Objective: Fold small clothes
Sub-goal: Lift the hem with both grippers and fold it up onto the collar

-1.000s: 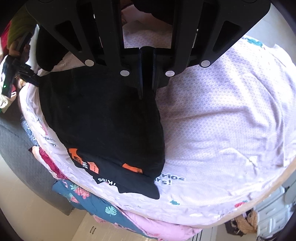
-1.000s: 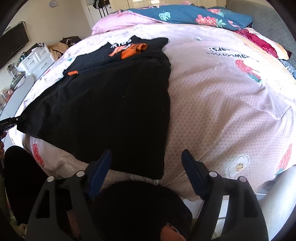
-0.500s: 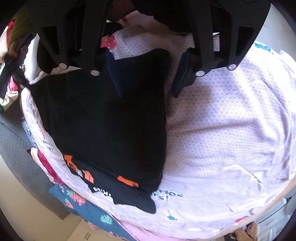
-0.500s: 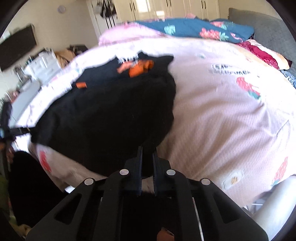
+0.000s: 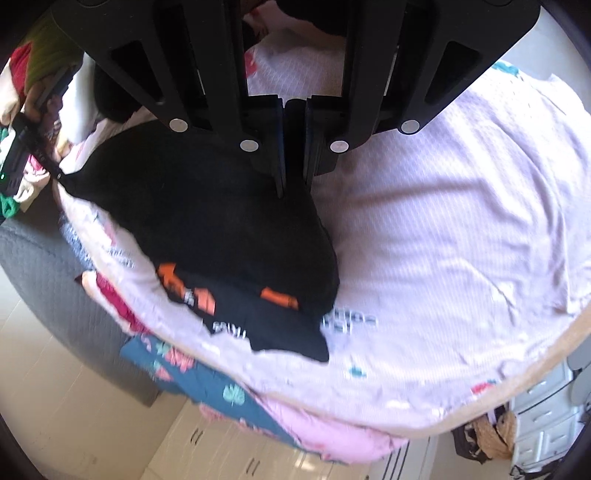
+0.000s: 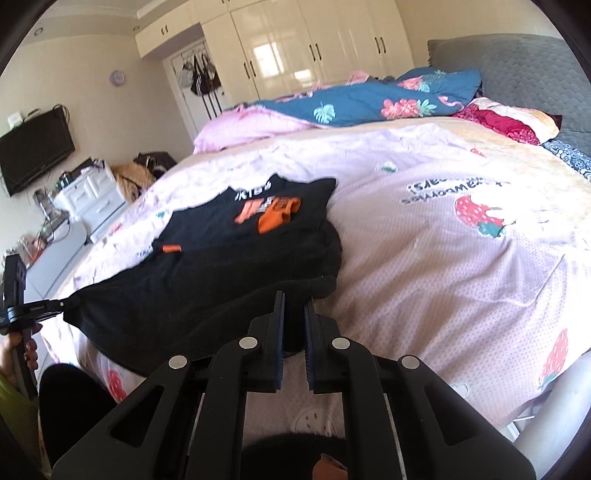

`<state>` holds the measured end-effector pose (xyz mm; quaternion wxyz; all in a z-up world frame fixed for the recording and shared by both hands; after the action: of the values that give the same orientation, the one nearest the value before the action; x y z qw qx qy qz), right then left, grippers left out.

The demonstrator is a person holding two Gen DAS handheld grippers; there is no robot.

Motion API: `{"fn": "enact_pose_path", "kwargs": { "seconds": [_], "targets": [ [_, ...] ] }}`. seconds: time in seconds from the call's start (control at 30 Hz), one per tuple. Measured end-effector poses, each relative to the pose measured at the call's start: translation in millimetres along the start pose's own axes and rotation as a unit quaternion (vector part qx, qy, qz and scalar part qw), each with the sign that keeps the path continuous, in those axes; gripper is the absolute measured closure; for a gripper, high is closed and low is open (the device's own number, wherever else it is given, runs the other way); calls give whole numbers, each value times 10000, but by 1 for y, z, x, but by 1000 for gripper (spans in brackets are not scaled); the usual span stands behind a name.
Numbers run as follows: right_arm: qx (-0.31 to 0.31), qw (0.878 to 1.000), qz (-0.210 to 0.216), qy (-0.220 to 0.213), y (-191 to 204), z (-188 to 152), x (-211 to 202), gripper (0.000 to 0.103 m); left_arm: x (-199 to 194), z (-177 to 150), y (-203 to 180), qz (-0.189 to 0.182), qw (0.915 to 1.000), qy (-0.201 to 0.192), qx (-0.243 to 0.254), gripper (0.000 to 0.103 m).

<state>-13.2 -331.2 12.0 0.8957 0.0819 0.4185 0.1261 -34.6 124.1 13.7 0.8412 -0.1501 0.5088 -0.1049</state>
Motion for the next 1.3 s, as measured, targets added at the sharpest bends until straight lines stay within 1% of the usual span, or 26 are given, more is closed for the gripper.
{"fn": "enact_pose_path", "kwargs": {
  "seconds": [0.17,0.3,0.5,0.67,0.9,1.1,1.2,1.3],
  "targets": [
    [138,9996,-10,-247,2,13,-6,95,-8,17,4,-169,9989,-369,-237,101],
    [278,9985,-64,-476,6,28,-8,95,-11,30,-2,-143,9980,-564,-252,101],
    [464,9968,-128,-644,9,50,-6,95,-13,57,-4,-185,9947,-912,-444,101],
    [666,9949,-87,-758,8,72,-1,95,-10,75,-5,-195,9929,-1053,-526,101],
    [629,9931,-406,-907,13,106,16,95,-3,109,-1,-407,9899,-1146,-733,101],
    [735,9914,-485,-963,11,132,34,95,10,138,-2,-321,9888,-1223,-791,101],
    [848,9901,-562,-964,6,149,50,95,20,150,-1,-388,9873,-1239,-915,101],
    [992,9890,-584,-934,2,161,64,95,31,161,1,-370,9866,-1245,-983,101]
  ]
}}
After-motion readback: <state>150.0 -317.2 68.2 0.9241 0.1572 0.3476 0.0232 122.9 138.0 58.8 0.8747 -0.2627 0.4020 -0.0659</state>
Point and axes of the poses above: each gripper's, at about its wrist camera, not at the fingertips, and x roughly the way its jaws point, y to its left, z to its top, the point moved 1 cm from there along x, roughly the way its jaws point, and after that the axes turned 13 degrees about y, right-handed, at the moved point
